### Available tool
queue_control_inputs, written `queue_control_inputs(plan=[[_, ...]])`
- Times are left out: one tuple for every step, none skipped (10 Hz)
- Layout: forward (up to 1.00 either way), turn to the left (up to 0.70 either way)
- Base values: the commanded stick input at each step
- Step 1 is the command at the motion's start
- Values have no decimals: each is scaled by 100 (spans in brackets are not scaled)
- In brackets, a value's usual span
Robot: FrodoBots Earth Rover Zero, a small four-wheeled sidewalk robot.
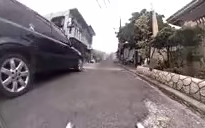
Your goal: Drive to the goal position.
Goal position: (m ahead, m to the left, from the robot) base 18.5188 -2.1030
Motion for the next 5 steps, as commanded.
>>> queue_control_inputs(plan=[[70,0],[70,0],[70,0],[70,0],[70,0]])
